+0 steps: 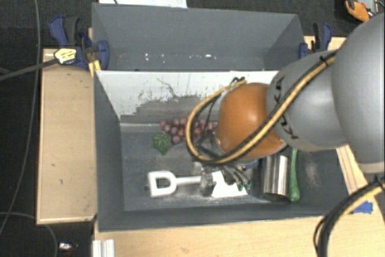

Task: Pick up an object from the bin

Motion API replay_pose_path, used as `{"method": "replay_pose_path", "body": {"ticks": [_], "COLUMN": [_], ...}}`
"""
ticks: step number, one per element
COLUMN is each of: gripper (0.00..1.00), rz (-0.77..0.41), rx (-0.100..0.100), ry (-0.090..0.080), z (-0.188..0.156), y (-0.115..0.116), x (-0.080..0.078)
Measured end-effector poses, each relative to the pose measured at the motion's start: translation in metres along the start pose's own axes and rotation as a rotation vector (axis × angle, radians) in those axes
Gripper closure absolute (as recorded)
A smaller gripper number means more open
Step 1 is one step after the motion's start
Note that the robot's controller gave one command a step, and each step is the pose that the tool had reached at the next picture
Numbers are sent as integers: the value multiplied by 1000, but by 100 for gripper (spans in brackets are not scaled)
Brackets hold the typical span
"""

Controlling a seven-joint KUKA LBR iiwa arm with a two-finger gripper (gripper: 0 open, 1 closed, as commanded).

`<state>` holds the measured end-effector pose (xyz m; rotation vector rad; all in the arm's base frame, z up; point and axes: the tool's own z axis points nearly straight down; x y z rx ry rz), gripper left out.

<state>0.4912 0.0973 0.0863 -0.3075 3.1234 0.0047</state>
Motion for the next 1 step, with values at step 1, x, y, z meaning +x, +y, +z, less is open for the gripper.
{"method": "replay_pose_path", "body": {"ticks": [1], "gripper": [100], "rz": [2], "rx": [0], "ry": [-3], "z": [-16], "y": [0], "x": [-1]}}
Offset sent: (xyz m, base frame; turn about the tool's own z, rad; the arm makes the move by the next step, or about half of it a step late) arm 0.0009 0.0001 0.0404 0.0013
